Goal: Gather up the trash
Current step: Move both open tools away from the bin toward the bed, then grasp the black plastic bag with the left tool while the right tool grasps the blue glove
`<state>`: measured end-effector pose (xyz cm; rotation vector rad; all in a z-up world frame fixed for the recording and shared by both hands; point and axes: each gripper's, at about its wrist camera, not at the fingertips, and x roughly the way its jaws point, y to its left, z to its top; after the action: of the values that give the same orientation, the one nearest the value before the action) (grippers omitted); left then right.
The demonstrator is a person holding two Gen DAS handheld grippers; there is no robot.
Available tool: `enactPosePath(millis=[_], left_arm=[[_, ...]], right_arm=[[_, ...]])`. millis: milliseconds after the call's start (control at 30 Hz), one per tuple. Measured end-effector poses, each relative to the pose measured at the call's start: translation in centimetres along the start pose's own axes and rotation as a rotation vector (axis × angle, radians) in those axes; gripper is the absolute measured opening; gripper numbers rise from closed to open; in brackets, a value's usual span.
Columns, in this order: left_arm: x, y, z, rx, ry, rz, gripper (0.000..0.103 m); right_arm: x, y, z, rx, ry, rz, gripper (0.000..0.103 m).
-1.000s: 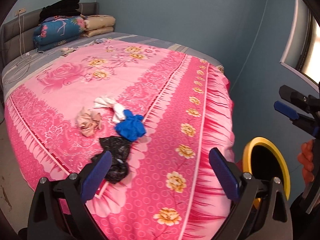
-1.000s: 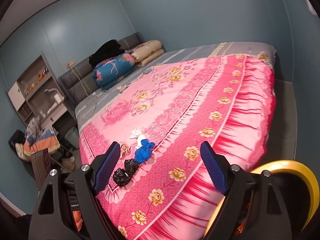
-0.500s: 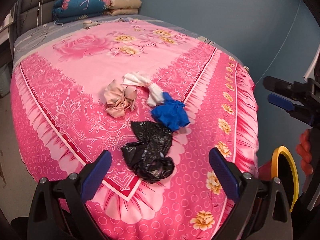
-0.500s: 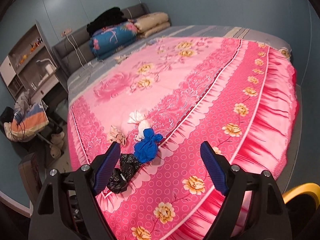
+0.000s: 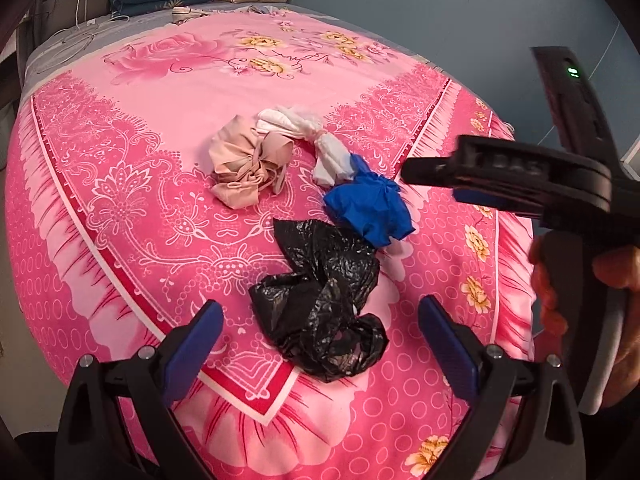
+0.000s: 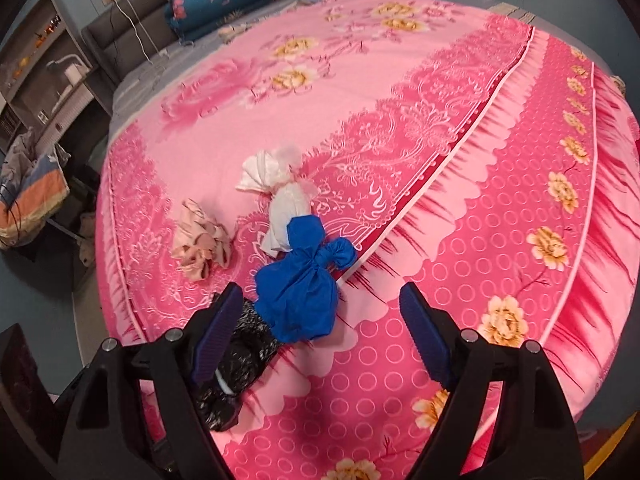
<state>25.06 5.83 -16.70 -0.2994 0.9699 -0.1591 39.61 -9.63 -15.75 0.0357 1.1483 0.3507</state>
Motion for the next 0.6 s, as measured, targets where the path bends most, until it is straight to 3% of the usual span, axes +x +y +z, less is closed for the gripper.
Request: enactPosePath(millis=[133, 333, 433, 533, 600], left_arm=[[0.9, 0.1, 0.1, 0.000, 0.009, -0.003, 0.093], [2.2, 0.9, -0.3, -0.015, 0.037, -0.007, 0.081], [2.7, 1.2, -0.3, -0.023, 0.056, -0.005, 0.069], [2.9, 1.0, -0.4, -0.011, 0.067, -0.007, 0.047], [2.8, 0.8, -0.4, -0.001, 0.070, -0.025, 0.035]], right_arm=[[2.3, 0.0, 0.4, 0.003, 0.043, -0.022, 0.073], [4.1, 0.6, 0.3, -0.014, 0.074, -0.031, 0.070], [4.7, 1.2, 0.3, -0.030, 0.086, -0.039, 0.066], [5.1, 1.5, 0.3, -0.035, 0.100, -0.041, 0.056], [5.1, 1.6, 0.4, -0.031, 0.105, -0.032, 0.038]])
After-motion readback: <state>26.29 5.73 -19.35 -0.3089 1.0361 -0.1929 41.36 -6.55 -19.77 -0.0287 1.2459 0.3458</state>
